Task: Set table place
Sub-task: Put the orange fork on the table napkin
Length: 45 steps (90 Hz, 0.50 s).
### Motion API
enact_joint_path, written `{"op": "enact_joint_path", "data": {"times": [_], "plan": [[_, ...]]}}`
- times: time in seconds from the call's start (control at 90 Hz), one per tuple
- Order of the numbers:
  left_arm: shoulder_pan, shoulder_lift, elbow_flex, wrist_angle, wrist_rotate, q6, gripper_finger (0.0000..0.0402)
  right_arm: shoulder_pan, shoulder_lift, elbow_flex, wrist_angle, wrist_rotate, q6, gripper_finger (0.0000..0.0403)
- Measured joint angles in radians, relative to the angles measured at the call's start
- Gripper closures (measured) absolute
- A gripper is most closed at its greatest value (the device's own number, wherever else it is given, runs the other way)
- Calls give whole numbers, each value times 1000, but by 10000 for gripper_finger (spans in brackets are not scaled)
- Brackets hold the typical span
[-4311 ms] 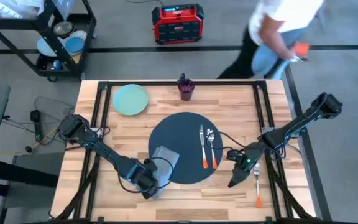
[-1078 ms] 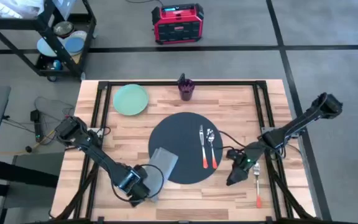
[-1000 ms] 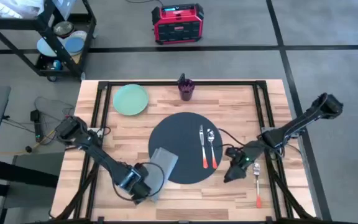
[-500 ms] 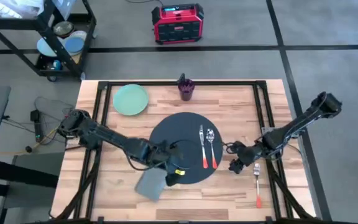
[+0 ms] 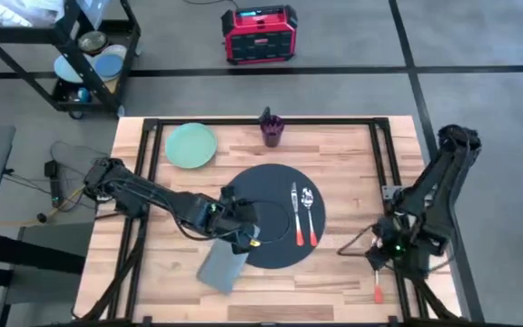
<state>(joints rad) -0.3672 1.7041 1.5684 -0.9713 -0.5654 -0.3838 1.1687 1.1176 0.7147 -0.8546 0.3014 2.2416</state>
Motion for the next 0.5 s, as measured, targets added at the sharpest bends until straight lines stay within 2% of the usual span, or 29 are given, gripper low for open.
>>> {"op": "enact_joint_path", "data": {"times": [0.233, 0.433, 0.5], "plan": [[1, -16, 0, -57, 1, 140, 299, -19, 183, 0, 184, -180, 2, 273], [1, -20, 0, -102, 3, 164, 299, -18, 245, 37, 149, -441, 10, 276], [0, -20, 0, -112, 4, 157, 299, -21, 241, 47, 154, -470, 13, 276]]}}
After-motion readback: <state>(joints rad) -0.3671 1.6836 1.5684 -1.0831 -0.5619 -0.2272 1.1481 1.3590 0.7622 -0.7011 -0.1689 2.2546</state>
